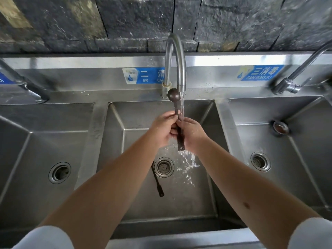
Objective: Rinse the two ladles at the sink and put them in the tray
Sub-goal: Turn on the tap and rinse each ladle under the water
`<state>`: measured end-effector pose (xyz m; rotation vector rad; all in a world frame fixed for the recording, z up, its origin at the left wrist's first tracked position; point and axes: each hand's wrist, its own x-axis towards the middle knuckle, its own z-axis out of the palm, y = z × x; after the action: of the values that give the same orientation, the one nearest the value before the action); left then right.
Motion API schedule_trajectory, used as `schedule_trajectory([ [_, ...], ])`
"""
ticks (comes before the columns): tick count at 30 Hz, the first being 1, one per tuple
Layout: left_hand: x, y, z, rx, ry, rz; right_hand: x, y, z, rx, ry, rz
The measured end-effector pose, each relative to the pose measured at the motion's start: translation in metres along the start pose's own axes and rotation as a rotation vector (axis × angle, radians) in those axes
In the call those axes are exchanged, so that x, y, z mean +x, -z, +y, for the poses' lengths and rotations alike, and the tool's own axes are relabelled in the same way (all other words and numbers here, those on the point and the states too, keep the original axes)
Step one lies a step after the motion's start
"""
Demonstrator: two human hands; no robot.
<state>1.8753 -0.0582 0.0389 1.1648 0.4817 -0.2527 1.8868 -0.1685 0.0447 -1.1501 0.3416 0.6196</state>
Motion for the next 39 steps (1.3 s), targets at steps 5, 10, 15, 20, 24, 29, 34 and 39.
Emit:
schedule_trajectory([
  [5, -0.031, 0.002, -0.051, 0.022, 0.203, -0.005, -0.039, 0.023, 0.045, -0.143, -0.144, 0.189],
  [10, -0.068, 0.005, -0.105, 0.047, 0.413, -0.025, -0.081, 0.049, 0.088, -0.164, -0.337, 0.277],
  [15, -0.098, -0.008, -0.136, 0.016, 0.541, 0.044, -0.113, 0.072, 0.110, -0.085, -0.409, 0.320],
  [20, -0.111, -0.031, -0.146, -0.030, 0.577, 0.041, -0.130, 0.099, 0.108, -0.013, -0.438, 0.355],
  [24, -0.108, -0.060, -0.147, -0.016, 0.525, 0.061, -0.135, 0.125, 0.097, -0.064, -0.329, 0.370],
  [29, -0.097, -0.104, -0.146, -0.025, 0.426, -0.004, -0.140, 0.164, 0.066, -0.588, -0.089, 0.324],
  [34, -0.081, -0.158, -0.147, -0.135, 0.312, -0.079, -0.135, 0.208, 0.025, -0.746, 0.044, 0.260],
  [39, -0.051, -0.228, -0.154, -0.165, 0.318, -0.090, -0.130, 0.270, -0.014, -0.431, 0.005, 0.187],
])
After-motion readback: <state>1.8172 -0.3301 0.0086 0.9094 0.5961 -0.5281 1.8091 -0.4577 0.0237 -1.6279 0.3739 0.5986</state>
